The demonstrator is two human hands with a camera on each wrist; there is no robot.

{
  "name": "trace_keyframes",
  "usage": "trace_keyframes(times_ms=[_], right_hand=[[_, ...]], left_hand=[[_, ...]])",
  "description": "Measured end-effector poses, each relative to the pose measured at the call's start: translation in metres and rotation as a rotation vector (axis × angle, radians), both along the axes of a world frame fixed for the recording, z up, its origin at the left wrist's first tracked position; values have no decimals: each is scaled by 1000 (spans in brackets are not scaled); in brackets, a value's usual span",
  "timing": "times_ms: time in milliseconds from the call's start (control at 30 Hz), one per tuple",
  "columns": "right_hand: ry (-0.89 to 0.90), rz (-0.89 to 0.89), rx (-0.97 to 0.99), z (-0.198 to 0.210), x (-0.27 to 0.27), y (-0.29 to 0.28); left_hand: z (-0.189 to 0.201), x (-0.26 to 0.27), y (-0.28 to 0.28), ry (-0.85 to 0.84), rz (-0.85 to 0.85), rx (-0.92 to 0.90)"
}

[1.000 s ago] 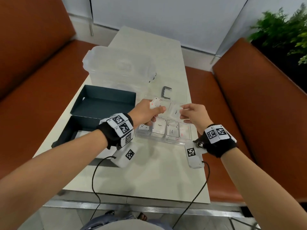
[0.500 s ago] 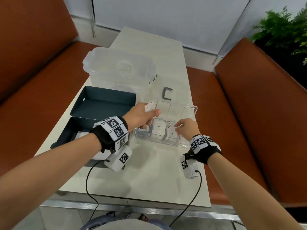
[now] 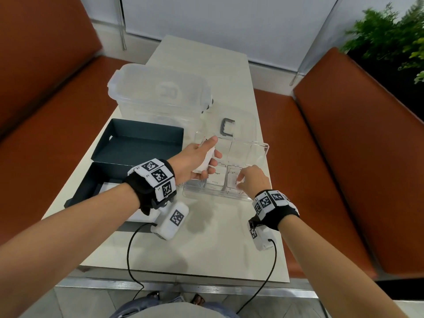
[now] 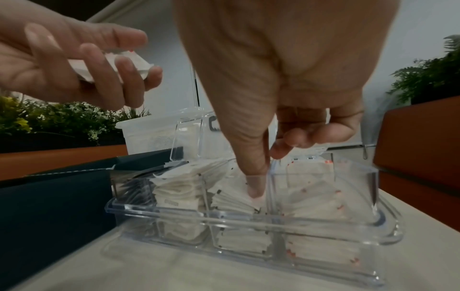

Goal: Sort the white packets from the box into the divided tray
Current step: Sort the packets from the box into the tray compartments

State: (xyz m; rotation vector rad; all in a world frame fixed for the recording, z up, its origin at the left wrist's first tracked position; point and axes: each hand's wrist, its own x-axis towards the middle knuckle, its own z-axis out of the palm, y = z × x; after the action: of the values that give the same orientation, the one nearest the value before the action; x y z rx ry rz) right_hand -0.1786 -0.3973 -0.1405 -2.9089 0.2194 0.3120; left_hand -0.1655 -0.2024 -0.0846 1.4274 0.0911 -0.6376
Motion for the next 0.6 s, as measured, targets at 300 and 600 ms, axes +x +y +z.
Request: trace_keyframes(times_ms=[300, 600], right_hand=[[-96, 98, 50, 0, 3, 2], [-11, 120, -9, -4, 3, 6]], left_hand=[[-3, -3, -7, 27, 3, -5], [-6, -6, -3, 20, 0, -1]])
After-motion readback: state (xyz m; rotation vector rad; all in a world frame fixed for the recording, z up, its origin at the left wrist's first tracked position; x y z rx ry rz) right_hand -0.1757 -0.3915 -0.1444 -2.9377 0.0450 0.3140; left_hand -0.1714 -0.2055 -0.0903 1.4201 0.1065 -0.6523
